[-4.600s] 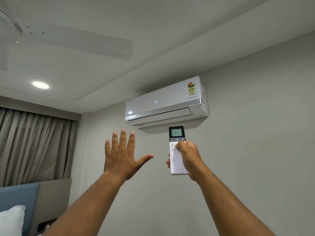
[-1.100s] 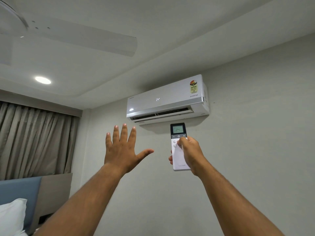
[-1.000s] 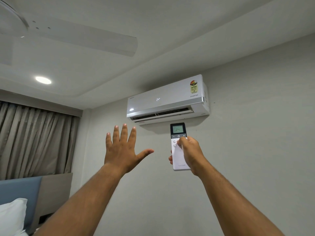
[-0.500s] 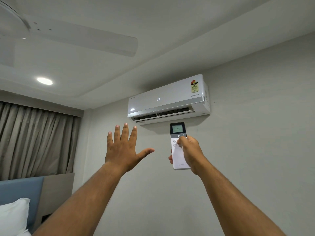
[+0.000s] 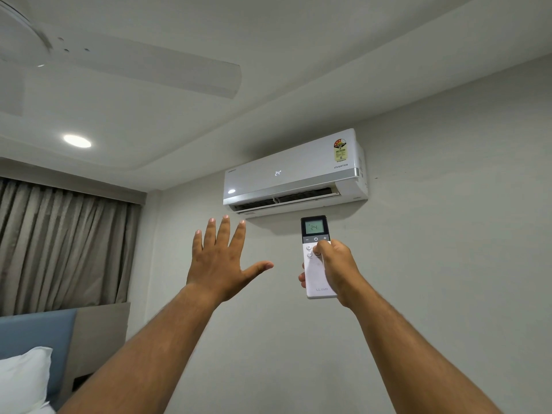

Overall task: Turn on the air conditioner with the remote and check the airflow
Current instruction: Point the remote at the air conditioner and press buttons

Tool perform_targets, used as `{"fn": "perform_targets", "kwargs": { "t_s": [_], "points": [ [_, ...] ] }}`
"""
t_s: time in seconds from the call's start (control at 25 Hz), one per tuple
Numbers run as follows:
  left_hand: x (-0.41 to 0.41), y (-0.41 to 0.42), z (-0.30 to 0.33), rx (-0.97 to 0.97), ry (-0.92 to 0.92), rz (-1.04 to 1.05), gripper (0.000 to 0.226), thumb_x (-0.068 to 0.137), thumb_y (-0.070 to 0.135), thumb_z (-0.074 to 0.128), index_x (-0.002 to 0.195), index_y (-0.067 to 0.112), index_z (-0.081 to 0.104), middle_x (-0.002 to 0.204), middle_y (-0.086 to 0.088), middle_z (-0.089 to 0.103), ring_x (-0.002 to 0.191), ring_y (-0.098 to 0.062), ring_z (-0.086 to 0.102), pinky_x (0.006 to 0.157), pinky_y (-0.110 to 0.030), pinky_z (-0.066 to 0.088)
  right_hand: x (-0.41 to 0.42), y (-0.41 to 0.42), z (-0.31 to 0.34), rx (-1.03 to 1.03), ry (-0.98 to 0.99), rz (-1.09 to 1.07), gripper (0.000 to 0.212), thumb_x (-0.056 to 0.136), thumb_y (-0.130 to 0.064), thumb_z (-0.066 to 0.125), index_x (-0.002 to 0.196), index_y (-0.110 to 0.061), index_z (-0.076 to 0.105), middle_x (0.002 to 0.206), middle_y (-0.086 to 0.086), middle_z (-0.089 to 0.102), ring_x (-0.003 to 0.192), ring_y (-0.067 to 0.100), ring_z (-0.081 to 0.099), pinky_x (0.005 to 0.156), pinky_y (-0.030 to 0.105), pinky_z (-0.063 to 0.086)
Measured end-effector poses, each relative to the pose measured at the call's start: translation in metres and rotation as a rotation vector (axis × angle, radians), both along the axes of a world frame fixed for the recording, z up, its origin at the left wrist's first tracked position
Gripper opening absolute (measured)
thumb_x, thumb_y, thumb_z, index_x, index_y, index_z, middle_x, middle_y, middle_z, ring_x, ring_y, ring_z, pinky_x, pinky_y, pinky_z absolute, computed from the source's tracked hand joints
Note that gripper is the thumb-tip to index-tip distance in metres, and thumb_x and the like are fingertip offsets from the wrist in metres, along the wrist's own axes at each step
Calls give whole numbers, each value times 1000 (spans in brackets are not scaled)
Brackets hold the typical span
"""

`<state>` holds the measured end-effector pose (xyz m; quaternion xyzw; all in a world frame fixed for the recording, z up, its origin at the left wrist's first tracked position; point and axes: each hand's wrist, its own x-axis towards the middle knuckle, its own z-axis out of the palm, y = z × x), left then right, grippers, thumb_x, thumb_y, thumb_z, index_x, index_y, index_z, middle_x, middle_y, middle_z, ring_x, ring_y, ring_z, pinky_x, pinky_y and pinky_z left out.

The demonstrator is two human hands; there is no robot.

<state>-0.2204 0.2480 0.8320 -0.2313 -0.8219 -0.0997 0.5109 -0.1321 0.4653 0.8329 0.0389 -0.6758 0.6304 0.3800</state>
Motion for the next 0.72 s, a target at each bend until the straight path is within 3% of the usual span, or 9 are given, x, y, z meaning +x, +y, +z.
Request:
{"fn": "perform_targets", "kwargs": {
  "t_s": [0.56, 0.72],
  "points": [
    [-5, -5, -4, 5, -5, 2, 115, 62, 94, -3, 154, 25, -3, 165, -11, -3, 150, -35, -8, 121, -56, 2, -1, -2, -2, -6, 20, -7, 12, 89, -16, 47, 98, -10, 54, 86, 23, 67, 52, 34, 72, 56, 47, 61],
    [-5, -8, -2, 12, 8, 8, 114, 64, 94, -2, 154, 25, -3, 165, -12, -1, 150, -35, -7, 121, -55, 2, -3, -3, -4, -18, 20, 9, 15, 89, -16, 47, 100, -9, 54, 85, 23, 67, 52, 34, 72, 50, 42, 61]
  ]
}}
